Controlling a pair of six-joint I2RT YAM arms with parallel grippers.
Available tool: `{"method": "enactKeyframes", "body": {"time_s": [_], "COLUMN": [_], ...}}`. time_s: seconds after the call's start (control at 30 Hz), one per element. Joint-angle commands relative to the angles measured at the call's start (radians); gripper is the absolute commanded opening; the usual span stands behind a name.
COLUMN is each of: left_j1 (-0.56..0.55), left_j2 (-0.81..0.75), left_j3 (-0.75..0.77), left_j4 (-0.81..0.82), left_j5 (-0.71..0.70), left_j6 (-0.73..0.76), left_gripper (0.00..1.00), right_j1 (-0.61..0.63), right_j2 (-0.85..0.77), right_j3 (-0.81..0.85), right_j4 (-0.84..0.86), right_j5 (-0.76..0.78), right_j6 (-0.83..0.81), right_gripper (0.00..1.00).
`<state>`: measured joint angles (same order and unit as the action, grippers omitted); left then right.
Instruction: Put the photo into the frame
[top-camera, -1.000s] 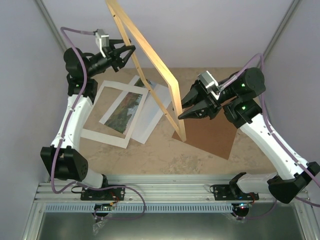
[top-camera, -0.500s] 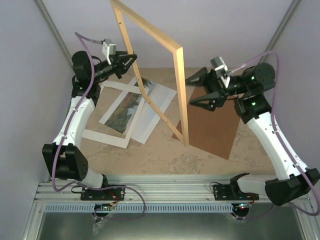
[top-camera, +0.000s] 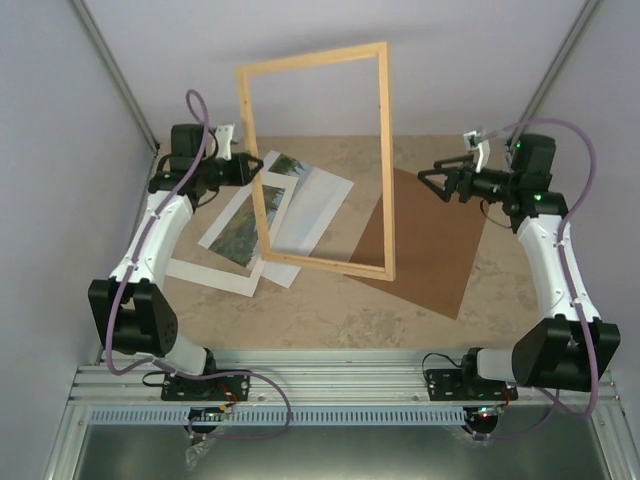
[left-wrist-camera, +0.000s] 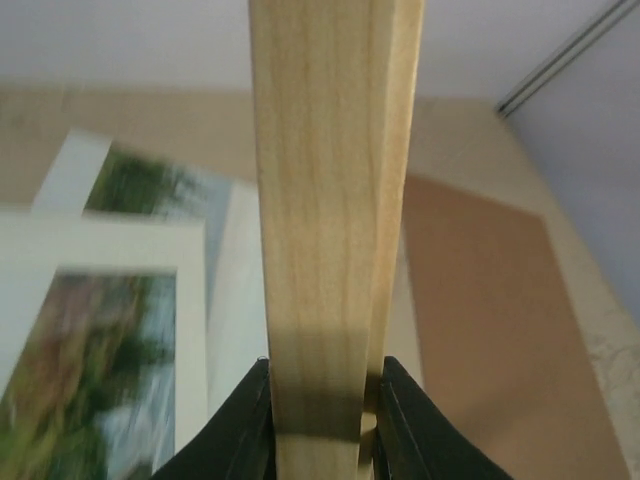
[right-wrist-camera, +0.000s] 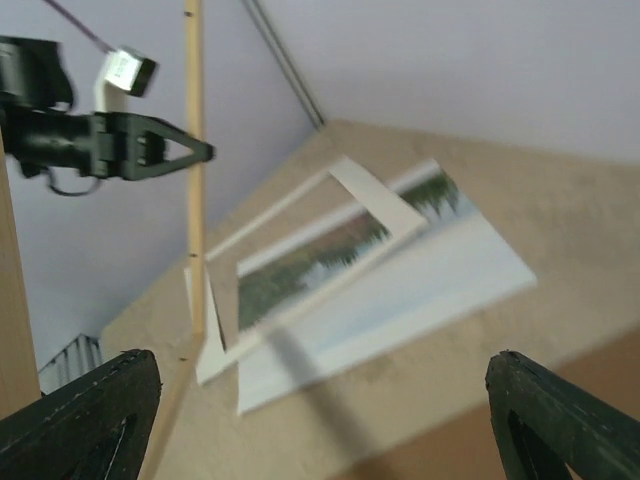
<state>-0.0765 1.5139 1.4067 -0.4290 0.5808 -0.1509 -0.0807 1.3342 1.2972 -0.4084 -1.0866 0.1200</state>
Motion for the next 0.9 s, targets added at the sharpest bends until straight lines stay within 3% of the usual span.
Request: {"method": "enactKeyframes", "body": {"time_s": [0.0,0.23,0.4,0.57,0.87], "left_j1": [-0.039,-0.180,-0.264,-0.326,-0.350], "left_j2": [-0.005,0.080,0.217,0.367,0.570], "left_j3": [-0.065,-0.093,-0.047,0.057,0.181], "left_j4": [-0.159,-0.180,-0.175,-0.215,-0.245], "left_j5": [-0.095,-0.261,-0.327,-0.404,-0.434], "left_j6": [-0.039,-0.080,-0.148,-0.184,-0.201], "left_gripper": [0.00,0.00,0.00,0.00,0.00], "right_j1": [0.003,0.003,0.002,-0.043,-0.090], "right_j2": [-0.035,-0.032,0.016,0.020,0.102], "right_j3": [-0.109,-0.247,-0.287,-0.349,-0.376], "right_j4": [-0.107,-0.087,-0.135,-0.130,-0.131], "right_j5": [0.209,0.275,0.480,0.592,0.605], "right_j6": [-0.083,-0.089,-0.009,-0.015,-0.113], "right_gripper": [0.90,0.91,0.92,0.92,0.89]}}
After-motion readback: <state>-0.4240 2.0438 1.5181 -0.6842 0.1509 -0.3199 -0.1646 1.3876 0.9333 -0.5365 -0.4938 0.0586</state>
